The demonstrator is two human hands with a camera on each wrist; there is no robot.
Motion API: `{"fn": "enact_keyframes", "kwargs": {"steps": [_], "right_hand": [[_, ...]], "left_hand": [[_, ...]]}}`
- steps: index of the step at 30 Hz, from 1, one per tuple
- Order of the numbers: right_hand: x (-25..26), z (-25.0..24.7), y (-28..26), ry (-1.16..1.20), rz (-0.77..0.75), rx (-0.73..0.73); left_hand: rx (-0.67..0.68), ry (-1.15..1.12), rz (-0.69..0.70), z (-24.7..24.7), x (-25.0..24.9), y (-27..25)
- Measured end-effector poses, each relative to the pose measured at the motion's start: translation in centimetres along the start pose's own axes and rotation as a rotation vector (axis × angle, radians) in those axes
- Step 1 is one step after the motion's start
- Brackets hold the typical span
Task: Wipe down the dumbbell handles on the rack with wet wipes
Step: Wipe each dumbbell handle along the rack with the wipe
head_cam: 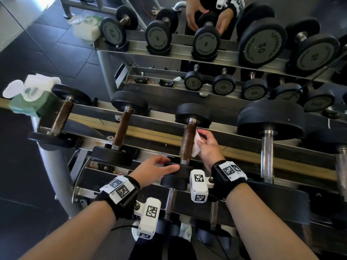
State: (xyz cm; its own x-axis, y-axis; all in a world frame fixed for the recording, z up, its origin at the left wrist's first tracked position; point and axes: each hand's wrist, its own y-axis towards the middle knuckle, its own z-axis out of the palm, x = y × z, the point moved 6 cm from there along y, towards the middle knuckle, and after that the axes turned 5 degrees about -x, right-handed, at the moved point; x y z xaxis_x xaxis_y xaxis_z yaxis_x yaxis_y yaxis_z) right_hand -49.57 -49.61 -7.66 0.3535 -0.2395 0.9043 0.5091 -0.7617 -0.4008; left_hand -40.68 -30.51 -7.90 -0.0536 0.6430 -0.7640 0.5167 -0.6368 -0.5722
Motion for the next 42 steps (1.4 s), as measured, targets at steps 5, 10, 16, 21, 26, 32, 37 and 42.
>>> {"fn": "enact_keyframes", "kwargs": {"steps": [5,10,16,21,26,32,37,42], "right_hand": [[-0.8,-0.2,-3.0,-0.128,-0.029,0.084],[-0.4,-1.6,-3.3,0.002,0.085,0.065],[0.7,-0.2,-0.5,0.324,0.184,-0.01],[-0.3,1.0,-1.0,0.193,0.144,-0.034],[-0.8,-0.5,-2.9,0.07,0.13,0.1],[1.6,-3.1,-1.9,0.211,0.14,0.124],[1.4,-0.2,-1.1,0.121,0.062,0.084],[-1.4,-0.7,-3.8,-0.062,0.008,0.092]], "left_hand": [[0.011,-0.007,0.011,0.0,0.2,0.0],[0.032,0.012,0.005,0.0,0.1,0.1],[0.03,0.031,0.006,-0.2,0.1,0.0],[0.024,0.036,-0.003,-0.1,0.3,0.3],[0.039,0.013,-0.002,-0.1,0.0,0.3],[0.047,-0.021,-0.001,-0.1,-0.3,0.3],[0.03,-0.025,-0.004,-0.2,0.1,0.4],[0.024,-0.028,0.001,-0.2,-0.2,0.2]]}}
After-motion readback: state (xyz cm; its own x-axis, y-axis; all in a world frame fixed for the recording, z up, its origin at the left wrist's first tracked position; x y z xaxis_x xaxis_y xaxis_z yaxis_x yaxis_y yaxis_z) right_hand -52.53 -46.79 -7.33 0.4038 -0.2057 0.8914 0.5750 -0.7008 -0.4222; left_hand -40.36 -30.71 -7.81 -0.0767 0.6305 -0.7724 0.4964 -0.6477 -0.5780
